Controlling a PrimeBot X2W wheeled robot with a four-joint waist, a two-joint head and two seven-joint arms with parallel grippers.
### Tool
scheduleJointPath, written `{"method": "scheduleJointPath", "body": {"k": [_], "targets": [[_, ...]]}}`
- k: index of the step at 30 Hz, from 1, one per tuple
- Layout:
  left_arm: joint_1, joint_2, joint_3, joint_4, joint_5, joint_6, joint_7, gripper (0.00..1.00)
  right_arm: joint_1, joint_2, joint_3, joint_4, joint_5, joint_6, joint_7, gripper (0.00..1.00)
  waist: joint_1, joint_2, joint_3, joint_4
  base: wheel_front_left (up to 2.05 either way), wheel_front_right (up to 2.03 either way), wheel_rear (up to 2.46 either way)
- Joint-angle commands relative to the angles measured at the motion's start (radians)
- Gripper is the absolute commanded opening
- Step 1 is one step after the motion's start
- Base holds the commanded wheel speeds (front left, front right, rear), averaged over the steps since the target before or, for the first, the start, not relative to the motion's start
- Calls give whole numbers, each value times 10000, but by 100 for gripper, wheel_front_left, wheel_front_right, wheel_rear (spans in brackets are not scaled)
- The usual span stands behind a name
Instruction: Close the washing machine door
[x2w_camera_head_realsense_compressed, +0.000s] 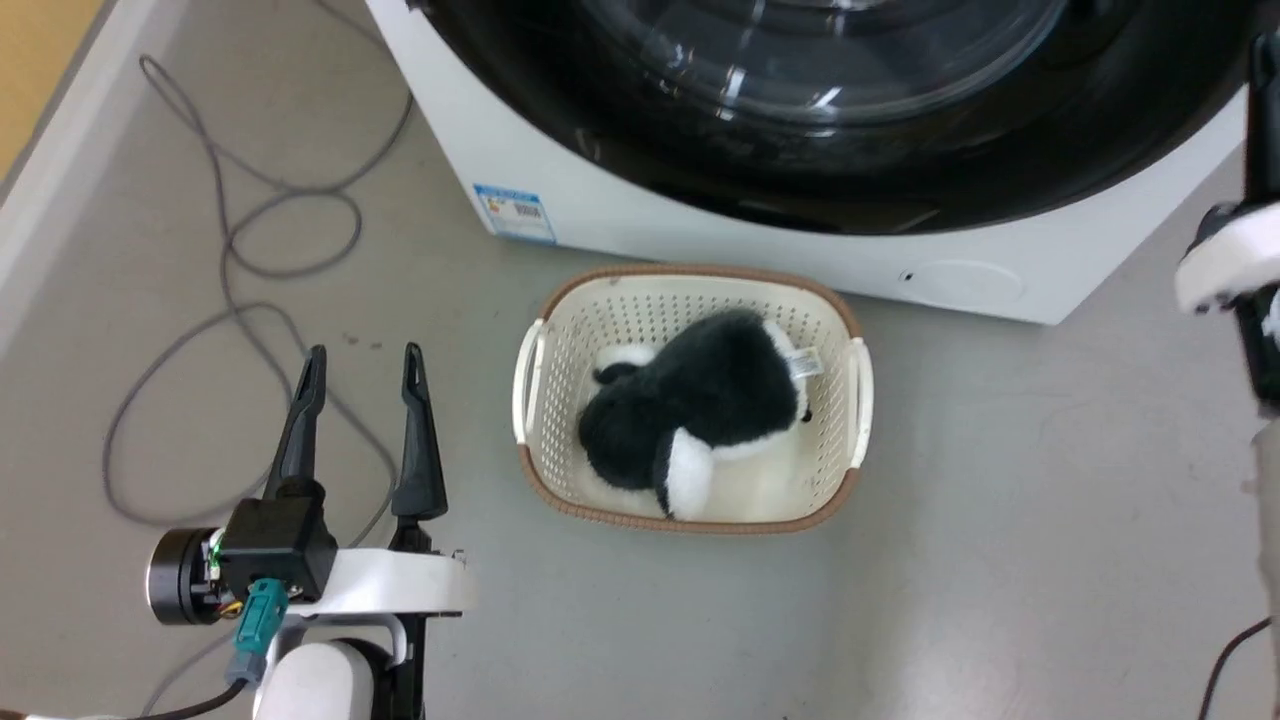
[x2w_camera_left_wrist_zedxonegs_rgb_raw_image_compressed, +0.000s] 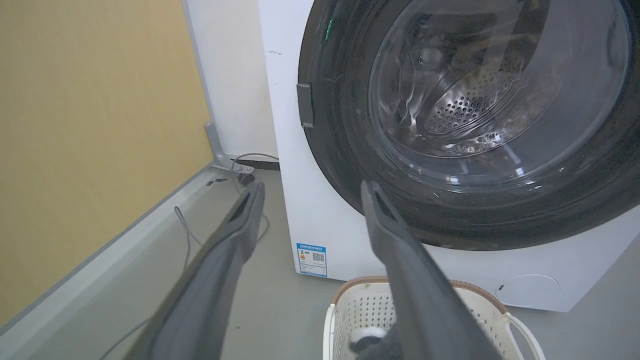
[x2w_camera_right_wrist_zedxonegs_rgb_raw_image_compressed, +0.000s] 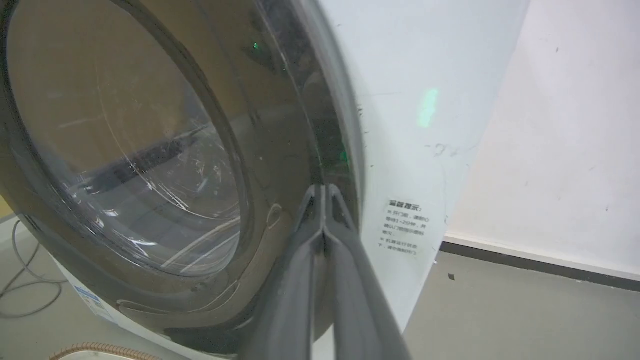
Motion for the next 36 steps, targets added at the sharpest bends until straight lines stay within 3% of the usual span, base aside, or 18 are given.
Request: {"method": "scheduleJointPath", "body": {"k": [1,10,16,17,18,19,36], "targets": [[143,-13,51,39,77,60,-42,100,326,82,-39,-183,-70,-9,-44,0,-1,0,-247,-148,0,0,0],[763,-3,424,197,305,5,-42,100,2790,849,140,-2974,-277,-9,-44,0,-1,0,-1545,-1007,0,0,0],[1237,12,537,322,422,-69,-42,100,4598,1448,210,-4150,-298,-9,-44,0,-1,0,-2350,-1499,0,0,0],[1318,12,547,336,434,-74,-42,100,4885,1552,237,-4236,-223,-9,-44,22,-1,0,-2470,-1559,0,0,0],[1405,12,562,352,438,-79,-42,100,5165,1638,310,-4334,-116,-9,-44,56,-1,0,-2584,-1619,0,0,0],[1494,12,579,364,437,-89,-42,100,5428,1700,387,-4446,-75,-9,-44,100,-1,0,-2694,-1679,0,0,0],[2282,127,546,627,737,-84,-42,100,8412,1987,814,-4898,1379,-9,-44,100,-1,0,-3531,-1951,0,0,0]]}}
